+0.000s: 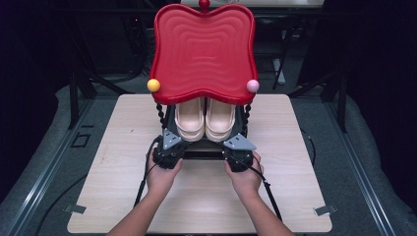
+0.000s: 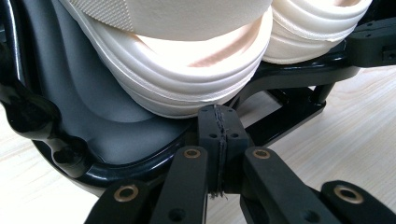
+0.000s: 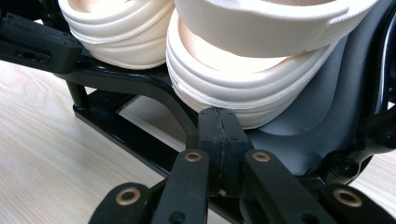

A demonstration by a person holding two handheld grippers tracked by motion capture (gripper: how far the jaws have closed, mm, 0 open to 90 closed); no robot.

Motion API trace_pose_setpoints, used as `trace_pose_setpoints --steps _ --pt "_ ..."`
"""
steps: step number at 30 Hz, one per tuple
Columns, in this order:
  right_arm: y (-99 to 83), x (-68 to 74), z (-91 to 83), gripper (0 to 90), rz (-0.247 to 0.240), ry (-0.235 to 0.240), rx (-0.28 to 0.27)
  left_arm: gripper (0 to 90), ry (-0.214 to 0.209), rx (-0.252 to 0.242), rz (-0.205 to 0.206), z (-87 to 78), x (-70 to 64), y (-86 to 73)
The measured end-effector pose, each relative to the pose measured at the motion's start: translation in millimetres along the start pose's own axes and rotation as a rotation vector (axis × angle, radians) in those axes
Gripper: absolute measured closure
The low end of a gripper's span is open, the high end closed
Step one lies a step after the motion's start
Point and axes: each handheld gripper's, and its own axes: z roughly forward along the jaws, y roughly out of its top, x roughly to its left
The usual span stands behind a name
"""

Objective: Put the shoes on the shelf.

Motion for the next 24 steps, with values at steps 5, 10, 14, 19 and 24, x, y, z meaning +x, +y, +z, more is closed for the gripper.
trace_pose_setpoints --steps 5,10,14,19,24 --pt "-0.2 0.0 1.1 90.0 0.003 0.001 -0.004 90.0 -0.002 -0.001 -0.001 0.7 0.7 -0.3" --pt "-0.7 0.5 0.8 90.0 0.003 -0.002 -0.006 90.0 -0.002 -0.004 -0.003 0.1 0.8 -0.8" --pt "-0.9 0.6 0.5 89.3 0.003 0.001 -0.006 90.0 -0.006 -0.005 -0.004 -0.4 1.3 -0.9" --pt "-1.3 0.3 -2.1 88.7 0.004 0.003 -0.014 90.0 -0.005 -0.02 0.0 -5.6 2.4 -1.0" --pt "-2.8 0.5 -7.0 88.3 -0.005 0.006 -0.016 88.9 -0.009 -0.033 0.0 -14.1 4.1 -2.2"
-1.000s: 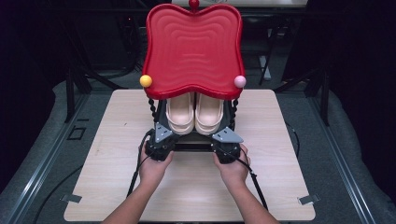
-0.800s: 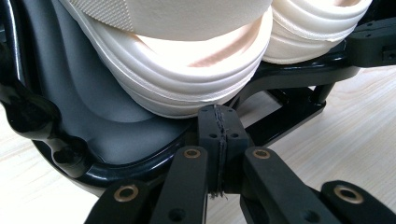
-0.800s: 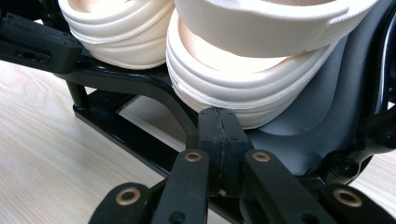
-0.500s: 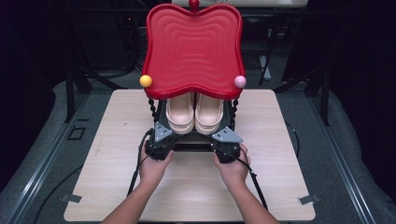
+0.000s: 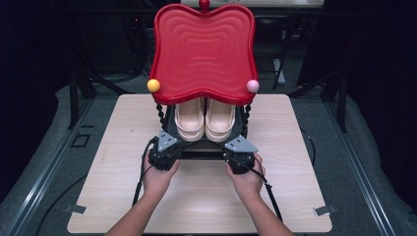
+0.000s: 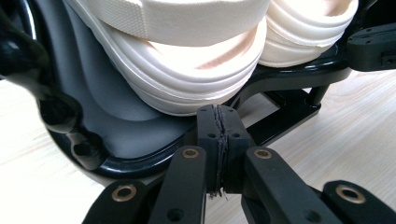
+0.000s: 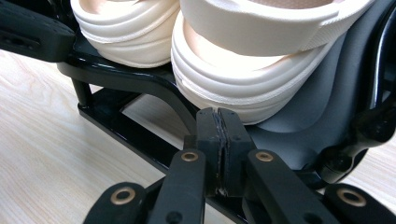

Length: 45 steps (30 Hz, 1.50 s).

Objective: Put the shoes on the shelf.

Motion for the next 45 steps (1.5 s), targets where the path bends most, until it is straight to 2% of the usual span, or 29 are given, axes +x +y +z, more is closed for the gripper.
trace_pose_setpoints --steps 7,14,17,20,21,26,28,32,36,38,42,45 --pt "1.4 -2.4 -6.9 87.0 0.0 0.004 -0.007 84.7 -0.001 -0.006 -0.001 -9.8 4.9 -1.0" --pt "2.7 -6.4 -19.7 81.9 0.007 0.034 0.008 72.4 -0.033 0.003 -0.015 -25.8 11.4 -3.4" --pt "4.0 -8.7 -28.1 77.9 0.019 0.05 0.003 67.5 -0.042 -0.008 -0.026 -35.6 14.6 -4.3" --pt "4.8 -10.4 -38.1 71.3 0.007 0.058 -0.001 63.8 -0.05 -0.003 -0.026 -44.1 18.0 -4.6" --pt "4.5 -11.1 -41.2 69.6 0.014 0.073 -0.015 62.8 -0.054 -0.003 -0.022 -47.2 18.9 -5.2" --pt "0.4 -15.6 -56.7 62.1 0.026 0.099 -0.01 61.0 -0.069 -0.008 0.0 -59.0 20.8 -8.7" --pt "-3.6 -17.1 -61.3 60.2 0.04 0.125 -0.018 59.2 -0.061 -0.019 0.007 -64.6 20.8 -11.7" --pt "-12.2 -18.7 -73.0 57.5 0.008 0.106 -0.021 54.9 -0.071 -0.029 0.003 -73.4 22.8 -19.1" --pt "-21.8 -19.9 -80.5 55.0 0.019 0.115 -0.012 54.5 -0.093 -0.019 -0.004 -80.5 25.6 -30.1" --pt "-27.5 -21.2 -84.6 53.7 0.023 0.115 -0.005 54.7 -0.079 -0.016 -0.006 -83.3 26.2 -36.6" --pt "-38.5 -23.8 -89.5 43.5 0.042 0.113 0.027 52.4 -0.069 -0.005 -0.028 -89.2 29.0 -52.9" --pt "-46.2 -26.0 -91.3 39.5 0.053 0.118 0.043 51.6 -0.067 0.012 -0.056 -91.5 30.7 -64.8"
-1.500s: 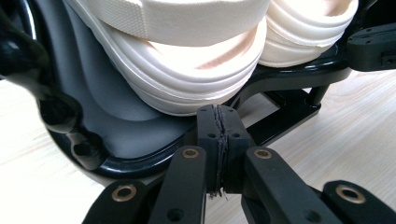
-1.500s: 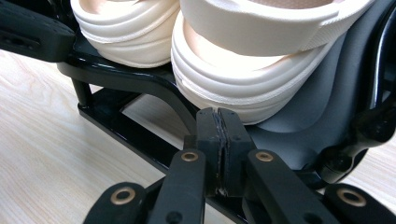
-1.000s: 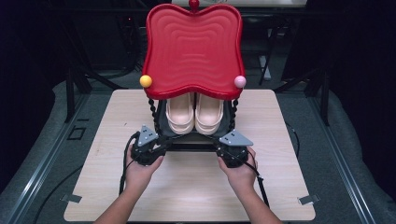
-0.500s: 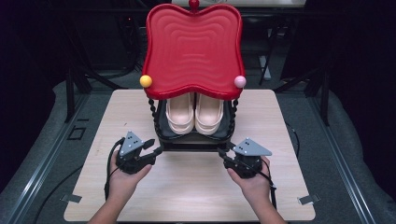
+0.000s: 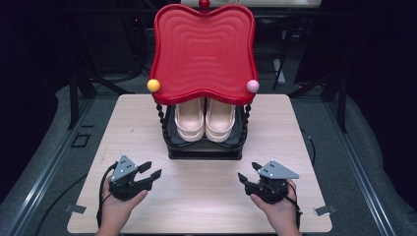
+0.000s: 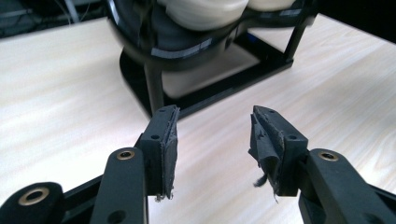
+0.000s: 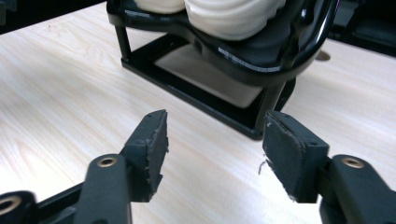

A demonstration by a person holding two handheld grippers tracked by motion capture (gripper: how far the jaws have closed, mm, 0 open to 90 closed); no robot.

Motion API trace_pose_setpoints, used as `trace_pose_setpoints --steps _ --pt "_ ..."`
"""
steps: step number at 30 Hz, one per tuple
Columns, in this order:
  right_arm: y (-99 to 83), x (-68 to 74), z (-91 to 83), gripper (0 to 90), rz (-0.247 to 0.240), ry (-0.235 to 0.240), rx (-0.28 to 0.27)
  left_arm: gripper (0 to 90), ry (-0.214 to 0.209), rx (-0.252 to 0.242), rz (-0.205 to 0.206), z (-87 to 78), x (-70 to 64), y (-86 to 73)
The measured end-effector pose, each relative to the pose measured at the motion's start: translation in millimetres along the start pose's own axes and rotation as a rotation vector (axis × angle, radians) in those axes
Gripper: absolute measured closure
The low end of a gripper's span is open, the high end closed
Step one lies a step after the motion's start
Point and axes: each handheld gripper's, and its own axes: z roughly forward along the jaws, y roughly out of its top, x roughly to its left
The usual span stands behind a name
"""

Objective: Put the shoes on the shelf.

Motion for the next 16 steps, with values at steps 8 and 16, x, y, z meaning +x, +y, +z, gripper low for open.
trace_pose_setpoints --steps 8,16 --pt "-19.8 0.7 9.0 36.6 -0.01 -0.005 0.028 49.3 0.013 0.024 -0.031 3.6 4.5 -22.2" --pt "-35.0 -1.0 18.3 30.2 -0.054 -0.035 0.063 47.0 -0.001 0.061 -0.01 12.3 -0.1 -36.3"
